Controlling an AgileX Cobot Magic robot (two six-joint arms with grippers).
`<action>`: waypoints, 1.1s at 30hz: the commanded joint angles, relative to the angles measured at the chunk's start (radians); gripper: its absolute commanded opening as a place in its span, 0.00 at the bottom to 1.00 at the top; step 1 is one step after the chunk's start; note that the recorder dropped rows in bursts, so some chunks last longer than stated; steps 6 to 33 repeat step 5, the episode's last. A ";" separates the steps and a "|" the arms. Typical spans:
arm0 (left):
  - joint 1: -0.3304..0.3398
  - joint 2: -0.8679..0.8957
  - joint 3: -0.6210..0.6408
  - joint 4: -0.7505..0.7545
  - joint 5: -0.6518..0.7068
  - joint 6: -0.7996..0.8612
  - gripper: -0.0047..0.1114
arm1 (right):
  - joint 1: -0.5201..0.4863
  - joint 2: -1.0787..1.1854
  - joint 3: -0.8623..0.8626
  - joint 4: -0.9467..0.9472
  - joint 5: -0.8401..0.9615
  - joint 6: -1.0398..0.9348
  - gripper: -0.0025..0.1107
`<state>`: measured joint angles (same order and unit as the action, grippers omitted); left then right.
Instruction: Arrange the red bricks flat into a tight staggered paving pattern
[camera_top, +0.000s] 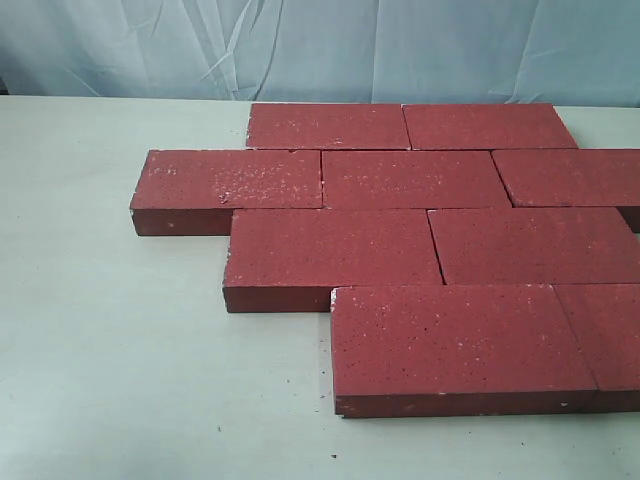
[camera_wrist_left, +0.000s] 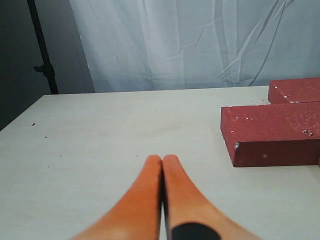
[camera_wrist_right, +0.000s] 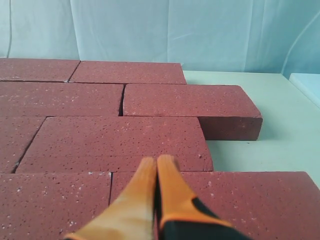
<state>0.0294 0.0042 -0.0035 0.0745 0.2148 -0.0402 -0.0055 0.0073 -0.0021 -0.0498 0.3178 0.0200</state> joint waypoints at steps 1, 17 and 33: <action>-0.002 -0.004 0.004 -0.010 -0.009 -0.004 0.04 | -0.003 -0.007 0.002 -0.001 -0.009 -0.001 0.01; -0.002 -0.004 0.004 -0.010 -0.009 -0.004 0.04 | -0.003 -0.007 0.002 -0.001 -0.009 -0.001 0.01; -0.002 -0.004 0.004 -0.010 -0.009 -0.004 0.04 | -0.003 -0.007 0.002 -0.001 -0.009 -0.001 0.01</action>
